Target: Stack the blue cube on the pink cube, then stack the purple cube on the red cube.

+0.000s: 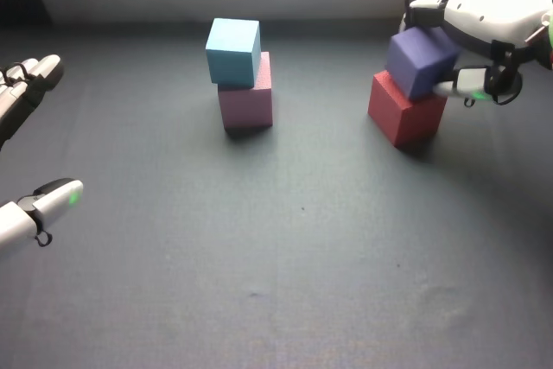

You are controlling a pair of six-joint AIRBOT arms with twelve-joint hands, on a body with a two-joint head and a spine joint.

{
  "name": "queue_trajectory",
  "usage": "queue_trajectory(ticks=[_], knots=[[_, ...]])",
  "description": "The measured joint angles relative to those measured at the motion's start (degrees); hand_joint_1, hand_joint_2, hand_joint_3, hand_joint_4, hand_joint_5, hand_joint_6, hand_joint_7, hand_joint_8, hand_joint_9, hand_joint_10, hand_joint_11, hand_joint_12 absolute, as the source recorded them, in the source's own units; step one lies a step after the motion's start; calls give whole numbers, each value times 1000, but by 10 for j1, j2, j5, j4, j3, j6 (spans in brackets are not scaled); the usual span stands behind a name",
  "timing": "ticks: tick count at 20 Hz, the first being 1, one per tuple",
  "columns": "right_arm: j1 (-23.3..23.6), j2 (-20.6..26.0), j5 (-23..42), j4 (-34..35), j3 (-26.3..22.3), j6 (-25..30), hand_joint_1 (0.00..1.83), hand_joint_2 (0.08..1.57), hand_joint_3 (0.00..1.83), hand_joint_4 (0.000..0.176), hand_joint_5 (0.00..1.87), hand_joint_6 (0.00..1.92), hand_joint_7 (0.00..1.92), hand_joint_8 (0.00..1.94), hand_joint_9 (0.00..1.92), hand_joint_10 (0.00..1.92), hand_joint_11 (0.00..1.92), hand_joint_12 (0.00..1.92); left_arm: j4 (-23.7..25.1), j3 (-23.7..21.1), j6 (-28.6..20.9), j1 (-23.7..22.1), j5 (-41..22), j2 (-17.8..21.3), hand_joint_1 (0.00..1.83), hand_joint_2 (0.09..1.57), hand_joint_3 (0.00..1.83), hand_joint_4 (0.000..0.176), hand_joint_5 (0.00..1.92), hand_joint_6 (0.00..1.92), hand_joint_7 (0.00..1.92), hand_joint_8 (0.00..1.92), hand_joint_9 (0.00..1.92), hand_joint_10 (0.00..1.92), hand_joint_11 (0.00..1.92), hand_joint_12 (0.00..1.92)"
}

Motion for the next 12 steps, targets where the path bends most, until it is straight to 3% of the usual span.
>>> queue_trajectory(ticks=[2,3,4,5,6,7,8,9,12], knots=[[0,0,0,0,0,0,1084,1229,0,0,312,225,411,159,214,866,0,1598,0,0,0,0,0,0,769,1295,2,75,0,0,0,0,0,0,0,0],[0,0,0,0,0,0,1085,1229,0,0,319,183,409,128,194,894,0,1622,0,0,0,1,0,0,771,1293,1,67,0,0,0,0,0,0,0,0],[0,0,0,0,0,0,1072,1233,1,0,298,151,379,98,167,896,0,1609,0,0,0,3,-2,0,775,1293,1,77,0,0,0,0,0,0,0,0],[-2,0,0,0,0,0,1045,1240,3,12,247,122,335,72,144,894,0,1615,0,0,0,5,-1,0,778,1290,0,70,0,0,0,0,0,0,0,0],[-3,2,0,0,-1,0,1057,1228,0,36,203,97,299,50,88,1015,0,1628,0,0,0,5,-1,0,784,1290,0,75,0,0,0,0,0,0,0,0],[-3,3,-2,2,-2,0,1070,1219,0,46,180,83,290,44,40,1097,0,1654,-1,0,0,5,-2,0,786,1290,0,77,0,0,0,0,0,0,0,0],[-3,4,-3,2,-3,0,1053,1211,0,50,136,59,259,27,14,1057,0,1616,-1,0,0,5,-2,0,786,1288,0,86,0,0,0,0,0,0,0,0],[-3,5,-3,1,-3,0,1027,1210,0,56,105,41,236,15,2,966,0,1565,-1,0,0,5,-3,0,793,1288,0,80,0,0,0,0,0,0,0,0],[-6,13,0,1,-10,-1,1000,1204,0,86,4,0,15,1,0,339,0,1432,-3,0,0,5,-3,0,757,1290,0,76,0,0,0,0,0,0,0,0]])
